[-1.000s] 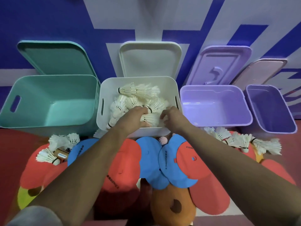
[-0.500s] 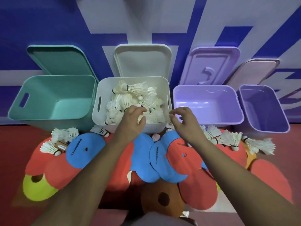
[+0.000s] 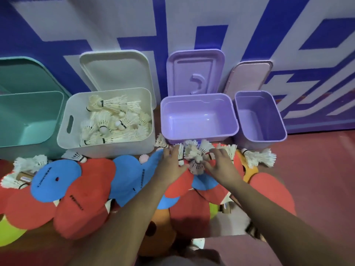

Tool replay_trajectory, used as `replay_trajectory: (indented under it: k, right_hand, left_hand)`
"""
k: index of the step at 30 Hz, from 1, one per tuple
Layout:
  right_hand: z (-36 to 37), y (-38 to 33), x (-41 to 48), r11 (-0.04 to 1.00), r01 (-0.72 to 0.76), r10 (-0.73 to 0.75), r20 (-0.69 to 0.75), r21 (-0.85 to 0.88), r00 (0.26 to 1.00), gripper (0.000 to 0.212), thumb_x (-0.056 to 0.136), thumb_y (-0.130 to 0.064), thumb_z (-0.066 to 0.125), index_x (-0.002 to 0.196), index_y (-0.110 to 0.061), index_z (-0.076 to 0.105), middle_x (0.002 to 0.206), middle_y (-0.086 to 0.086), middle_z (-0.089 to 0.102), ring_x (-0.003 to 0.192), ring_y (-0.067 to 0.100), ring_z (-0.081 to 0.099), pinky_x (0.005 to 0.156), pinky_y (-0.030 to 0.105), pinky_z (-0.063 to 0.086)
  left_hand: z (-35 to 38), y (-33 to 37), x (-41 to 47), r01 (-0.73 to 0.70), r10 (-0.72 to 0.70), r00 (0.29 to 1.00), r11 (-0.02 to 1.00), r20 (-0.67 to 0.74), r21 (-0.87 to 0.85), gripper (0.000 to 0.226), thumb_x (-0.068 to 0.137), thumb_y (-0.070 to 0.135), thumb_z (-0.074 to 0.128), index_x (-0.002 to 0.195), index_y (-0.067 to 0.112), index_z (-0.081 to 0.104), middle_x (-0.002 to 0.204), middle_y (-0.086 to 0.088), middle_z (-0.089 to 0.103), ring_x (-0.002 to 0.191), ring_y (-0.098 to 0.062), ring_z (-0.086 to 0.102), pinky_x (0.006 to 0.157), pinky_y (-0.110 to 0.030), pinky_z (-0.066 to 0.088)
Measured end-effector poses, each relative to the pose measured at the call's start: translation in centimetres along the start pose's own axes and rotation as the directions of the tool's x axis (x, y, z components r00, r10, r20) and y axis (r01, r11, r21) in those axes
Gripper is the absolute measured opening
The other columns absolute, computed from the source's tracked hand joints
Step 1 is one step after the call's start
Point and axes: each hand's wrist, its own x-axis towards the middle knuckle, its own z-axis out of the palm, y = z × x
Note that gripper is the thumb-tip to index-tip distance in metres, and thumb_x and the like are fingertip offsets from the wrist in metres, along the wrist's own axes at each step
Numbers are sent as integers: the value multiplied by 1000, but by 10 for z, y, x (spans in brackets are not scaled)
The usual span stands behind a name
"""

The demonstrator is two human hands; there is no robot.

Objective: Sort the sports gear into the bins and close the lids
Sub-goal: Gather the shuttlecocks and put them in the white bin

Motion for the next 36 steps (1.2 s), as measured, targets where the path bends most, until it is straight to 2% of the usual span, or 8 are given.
replay_trajectory:
  k: [6, 11, 14, 19, 27, 31, 33, 36]
  right_hand:
    - [16, -2, 7, 983, -24, -2, 143, 180, 990, 51, 86, -22, 67, 131, -6, 49, 118, 15, 57, 108, 29, 56, 88, 34, 44]
    - [28, 4, 16, 978, 0, -36, 165, 210, 986, 62, 84, -21, 67, 141, -23, 43, 113, 12, 52, 88, 17, 50, 73, 19, 31]
    - [30, 8, 17, 976, 40, -64, 108, 214, 992, 48, 86, -23, 64, 133, -23, 51, 105, 8, 57, 89, 17, 52, 73, 24, 34]
    - [20, 5, 10, 951, 79, -93, 33, 299, 995, 13, 85, -18, 63, 98, -17, 61, 86, -2, 63, 78, 16, 57, 67, 31, 41]
    - [-12, -7, -19, 583, -112, 91, 72, 805, 993, 10, 92, -19, 52, 99, -24, 56, 89, 20, 61, 81, 25, 59, 74, 47, 54]
    - [-22, -27, -29, 459, -190, 92, 166, 868, 982, 15, 95, -19, 59, 110, -20, 58, 77, 10, 52, 73, 18, 52, 74, 47, 57]
    - [-25, -35, -30, 541, -133, 33, 137, 831, 990, 18, 89, -25, 70, 106, -25, 63, 80, 7, 51, 73, 20, 50, 69, 38, 52]
    - [-30, -40, -30, 758, 49, -95, 35, 650, 995, 22, 78, -26, 81, 92, -29, 63, 87, -1, 55, 69, 16, 50, 62, 26, 43]
  left_hand:
    - [22, 15, 19, 230, -237, 971, 945, -1, -233, 60, 97, 40, 49, 150, 28, 23, 138, -23, 39, 123, -36, 47, 97, -38, 41]
    - [24, -2, 25, 247, -274, 961, 913, -39, -326, 34, 86, 37, 61, 109, 37, 37, 105, -10, 62, 84, -31, 63, 74, -42, 55]
    - [15, 3, 14, 224, -284, 953, 897, -106, -381, 30, 89, 22, 64, 107, 18, 40, 95, -3, 55, 78, -23, 55, 67, -30, 42]
    - [9, -9, -8, 182, -315, 930, 844, -191, -505, 31, 84, 20, 70, 94, 26, 42, 87, -4, 62, 82, -26, 62, 70, -32, 45]
    - [-18, -8, -40, 30, -204, 955, 790, -217, -612, 62, 80, 10, 75, 125, 32, 38, 109, 8, 52, 86, -18, 65, 81, -28, 52]
    - [-34, 0, -50, -67, -55, 967, 885, -247, -461, 49, 77, 11, 79, 121, 18, 58, 111, -1, 50, 94, 4, 58, 96, -19, 46]
    - [-40, 6, -54, -131, 33, 965, 918, -259, -374, 48, 76, 12, 79, 119, 21, 59, 109, 2, 49, 95, 7, 55, 93, -7, 40]
    - [-46, 10, -58, -203, 126, 958, 931, -256, -302, 50, 72, 25, 77, 116, 37, 55, 112, 8, 54, 104, -2, 57, 94, -15, 42]
